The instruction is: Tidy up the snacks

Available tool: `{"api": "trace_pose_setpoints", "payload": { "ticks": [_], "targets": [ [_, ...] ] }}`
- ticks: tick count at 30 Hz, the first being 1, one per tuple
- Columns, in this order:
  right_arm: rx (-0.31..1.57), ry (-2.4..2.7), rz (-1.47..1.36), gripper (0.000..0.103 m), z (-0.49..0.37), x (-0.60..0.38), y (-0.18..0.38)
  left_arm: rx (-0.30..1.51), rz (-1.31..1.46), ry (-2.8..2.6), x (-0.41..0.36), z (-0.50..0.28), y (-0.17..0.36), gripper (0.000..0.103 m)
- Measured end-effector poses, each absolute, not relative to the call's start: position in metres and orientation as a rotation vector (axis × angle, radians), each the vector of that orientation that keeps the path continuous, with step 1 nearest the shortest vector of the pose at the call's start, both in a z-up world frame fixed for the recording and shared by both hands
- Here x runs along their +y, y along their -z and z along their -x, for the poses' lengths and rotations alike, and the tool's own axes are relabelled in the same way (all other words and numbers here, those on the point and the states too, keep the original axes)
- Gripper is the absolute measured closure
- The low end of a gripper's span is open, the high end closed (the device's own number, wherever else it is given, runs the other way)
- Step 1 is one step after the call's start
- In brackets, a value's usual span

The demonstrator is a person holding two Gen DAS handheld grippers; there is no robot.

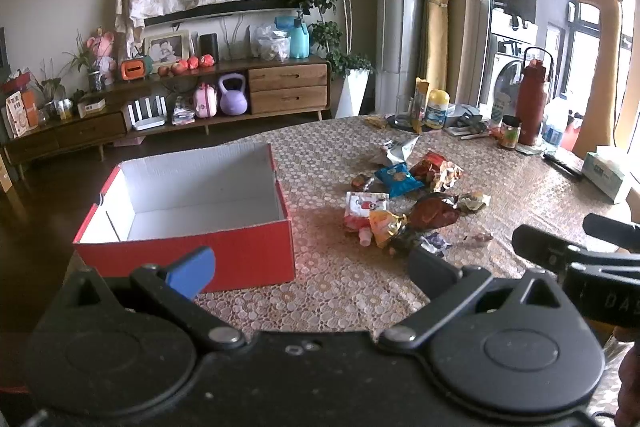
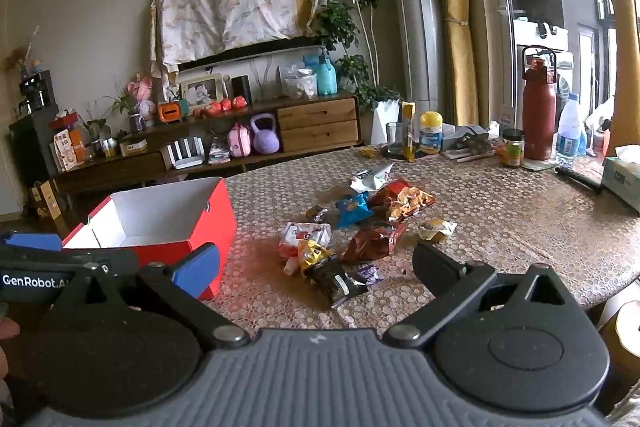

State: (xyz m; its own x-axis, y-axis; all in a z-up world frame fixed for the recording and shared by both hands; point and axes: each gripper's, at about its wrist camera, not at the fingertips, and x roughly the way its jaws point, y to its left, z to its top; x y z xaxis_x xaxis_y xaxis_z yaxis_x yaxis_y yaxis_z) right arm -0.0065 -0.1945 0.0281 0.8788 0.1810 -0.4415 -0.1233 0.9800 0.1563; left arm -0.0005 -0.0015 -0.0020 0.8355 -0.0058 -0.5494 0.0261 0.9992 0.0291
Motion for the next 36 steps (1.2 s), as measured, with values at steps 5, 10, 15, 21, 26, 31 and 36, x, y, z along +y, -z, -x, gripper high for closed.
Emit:
{"api": "trace_pose_setpoints", "payload": {
  "ticks": [5,10,15,21,26,31,36],
  "targets": [
    [0.474,-0.176,-0.137,0.000,0.007,-0.194,-0.031,0.581,-0.032,0.018,-0.001,0.001,0.002,0.000],
    [0.473,-0.178,-0.139,0.000,0.008,-0.195,-0.033,0.581,-0.030,0.018,-0.001,0.001,0.001,0.000],
    [0.471,-0.168,-0.131,0.000,0.008,-0.195,-0.034,0.581,-0.028,0.020,-0.002,0.000,0.000,0.000],
    [0.470,-0.164,-0.140,0.000,0.010,-0.195,-0.034,0.583,-0.017,0.021,-0.003,-0.001,-0.002,0.000],
    [0.463,-0.168,-0.139,0.000,0.011,-0.195,-0.036,0.567,-0.003,0.028,-0.003,0.002,-0.005,0.000],
    [0.446,-0.157,-0.131,0.000,0.016,-0.194,-0.037,0.555,0.002,0.032,-0.003,0.005,-0.006,0.000],
    [0.441,-0.151,-0.130,0.000,0.019,-0.196,-0.040,0.553,0.006,0.040,-0.007,0.005,-0.007,0.000]
  ]
}}
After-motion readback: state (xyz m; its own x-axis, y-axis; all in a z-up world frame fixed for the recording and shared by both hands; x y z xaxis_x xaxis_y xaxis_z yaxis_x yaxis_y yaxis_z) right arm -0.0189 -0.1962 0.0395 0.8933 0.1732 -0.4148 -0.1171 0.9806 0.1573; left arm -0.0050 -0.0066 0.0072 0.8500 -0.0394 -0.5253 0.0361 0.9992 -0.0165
